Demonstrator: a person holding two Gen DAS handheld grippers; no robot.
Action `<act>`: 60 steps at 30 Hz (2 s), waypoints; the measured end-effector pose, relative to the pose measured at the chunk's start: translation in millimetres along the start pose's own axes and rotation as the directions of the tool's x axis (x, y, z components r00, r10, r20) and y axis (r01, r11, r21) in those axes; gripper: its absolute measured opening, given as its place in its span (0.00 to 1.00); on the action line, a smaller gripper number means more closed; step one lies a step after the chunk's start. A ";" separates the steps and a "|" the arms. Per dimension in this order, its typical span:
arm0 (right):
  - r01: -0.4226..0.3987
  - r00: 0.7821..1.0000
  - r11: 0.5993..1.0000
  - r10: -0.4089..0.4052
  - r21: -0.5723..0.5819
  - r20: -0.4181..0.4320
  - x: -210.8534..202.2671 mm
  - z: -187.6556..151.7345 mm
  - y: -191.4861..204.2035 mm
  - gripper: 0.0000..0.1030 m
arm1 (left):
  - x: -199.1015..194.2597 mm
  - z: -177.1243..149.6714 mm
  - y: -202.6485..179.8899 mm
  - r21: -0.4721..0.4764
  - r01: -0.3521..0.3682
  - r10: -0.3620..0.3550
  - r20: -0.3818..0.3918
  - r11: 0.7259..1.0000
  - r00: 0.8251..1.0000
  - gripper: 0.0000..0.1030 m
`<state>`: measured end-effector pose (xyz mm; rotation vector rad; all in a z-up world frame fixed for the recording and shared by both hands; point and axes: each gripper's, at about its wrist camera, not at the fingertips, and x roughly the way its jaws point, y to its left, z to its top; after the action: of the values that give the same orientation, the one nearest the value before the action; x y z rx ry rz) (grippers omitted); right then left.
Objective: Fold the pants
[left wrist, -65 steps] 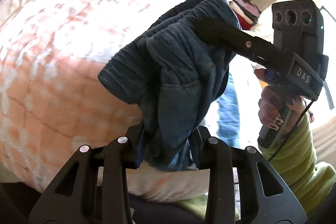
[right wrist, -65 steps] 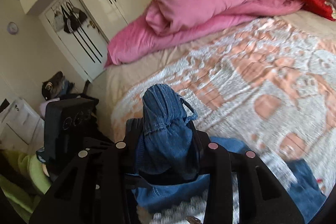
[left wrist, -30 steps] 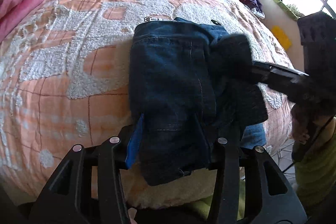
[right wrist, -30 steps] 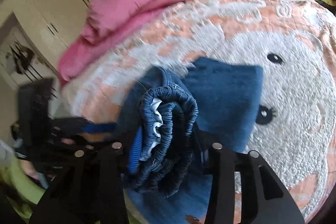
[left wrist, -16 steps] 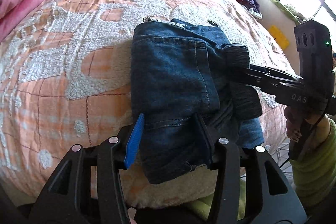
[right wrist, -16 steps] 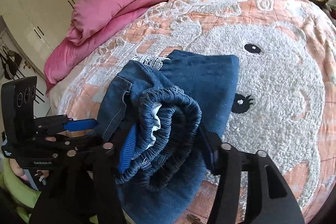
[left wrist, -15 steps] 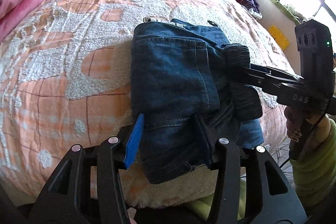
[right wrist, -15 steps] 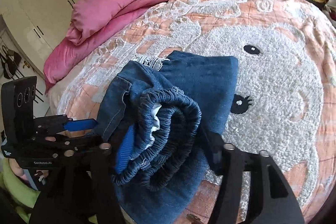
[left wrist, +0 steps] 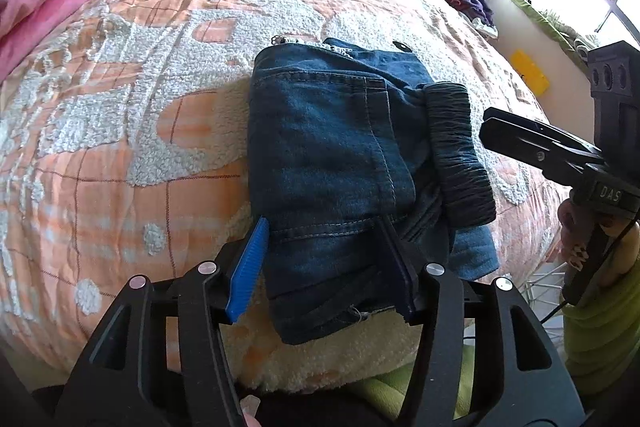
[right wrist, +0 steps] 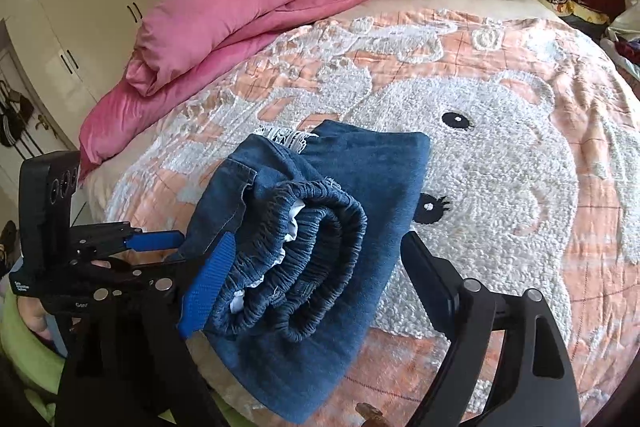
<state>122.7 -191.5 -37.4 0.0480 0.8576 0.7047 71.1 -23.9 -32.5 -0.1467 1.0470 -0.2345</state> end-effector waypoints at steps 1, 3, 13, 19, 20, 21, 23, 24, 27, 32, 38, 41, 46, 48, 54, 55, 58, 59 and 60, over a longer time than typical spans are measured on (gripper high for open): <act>0.003 1.000 1.000 -0.003 0.001 0.003 -1.7 -0.4 -0.2 0.81 | -0.5 0.0 0.0 0.000 0.000 0.000 0.001 1.000 1.000 0.45; 0.009 1.000 1.000 -0.009 0.001 0.015 -7.0 -1.2 0.1 0.82 | -2.0 -0.3 -0.4 -0.001 0.002 -0.002 0.003 1.000 1.000 0.46; 0.065 0.996 0.993 -0.058 -0.100 0.073 -39.9 -7.3 18.9 0.85 | -19.8 -8.5 5.7 -0.029 0.014 -0.013 0.040 0.999 0.999 0.50; 0.087 0.994 0.955 -0.066 -0.284 0.083 -48.1 -28.8 55.6 0.85 | -31.6 -3.7 21.7 -0.090 0.003 0.004 0.078 0.996 0.997 0.55; 0.081 0.995 0.940 -0.058 -0.331 0.076 -47.0 -34.4 65.8 0.84 | -32.0 -1.1 24.1 -0.096 0.001 0.007 0.081 0.995 0.997 0.55; 0.076 0.996 0.926 -0.053 -0.371 0.072 -45.3 -39.5 75.0 0.82 | -32.1 0.7 25.6 -0.097 0.000 0.008 0.082 0.995 0.997 0.55; 0.054 0.998 0.893 -0.037 -0.446 0.047 -38.6 -48.6 92.5 0.64 | -30.9 5.5 26.1 -0.094 0.006 0.002 0.085 0.996 0.996 0.51; 0.040 0.999 0.880 -0.028 -0.473 0.033 -35.2 -52.0 98.8 0.61 | -28.7 9.7 25.3 -0.088 0.011 -0.004 0.080 0.996 0.997 0.42; 0.012 1.000 0.838 -0.018 -0.546 -0.006 -20.5 -62.0 114.5 0.47 | -22.1 21.3 18.6 -0.048 0.023 -0.020 0.063 0.999 0.998 0.30; -0.007 0.999 0.806 -0.014 -0.592 -0.031 -4.3 -67.1 122.5 0.42 | -6.1 40.1 8.1 0.000 0.027 -0.027 0.028 1.000 0.999 0.30; 0.000 0.998 0.768 -0.044 -0.641 -0.053 21.5 -64.4 129.8 0.42 | 23.9 53.5 7.9 0.007 0.034 -0.034 -0.030 0.999 0.999 0.30; -0.010 0.998 0.757 -0.032 -0.654 -0.052 30.4 -64.0 133.8 0.42 | 31.7 53.0 10.2 -0.002 0.033 -0.033 -0.031 0.999 0.999 0.30; -0.080 0.996 0.764 0.030 -0.641 -0.090 35.7 -65.7 132.1 0.12 | 33.9 51.9 10.9 0.002 0.031 -0.031 -0.021 1.000 0.999 0.30; -0.105 0.993 0.761 0.043 -0.640 -0.111 32.2 -69.8 132.6 0.10 | 34.1 51.4 12.3 -0.003 0.037 -0.037 -0.017 0.999 0.999 0.30; -0.114 0.990 0.772 0.036 -0.626 -0.137 27.6 -87.4 123.6 0.08 | 33.0 49.8 14.9 -0.012 0.051 -0.051 -0.001 0.999 0.999 0.30; -0.111 0.990 0.782 0.032 -0.613 -0.139 30.6 -88.9 122.1 0.08 | 32.6 49.4 14.5 -0.013 0.051 -0.051 0.003 0.999 0.999 0.30; -0.122 0.988 0.802 0.044 -0.584 -0.147 32.8 -89.7 121.0 0.10 | 29.5 47.0 13.0 -0.005 0.047 -0.047 0.018 0.999 0.999 0.32; -0.122 0.988 0.802 0.043 -0.585 -0.147 31.8 -89.1 121.2 0.10 | 28.0 46.1 12.3 -0.003 0.045 -0.045 0.025 0.999 0.999 0.34; -0.121 0.988 0.804 0.042 -0.583 -0.147 30.4 -88.3 122.1 0.10 | 27.0 45.4 11.8 -0.001 0.045 -0.045 0.030 0.999 0.999 0.36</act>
<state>6.6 -99.6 -78.9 -0.5332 0.7259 1.0430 125.0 -19.1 -35.4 -0.1753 1.0150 -0.2712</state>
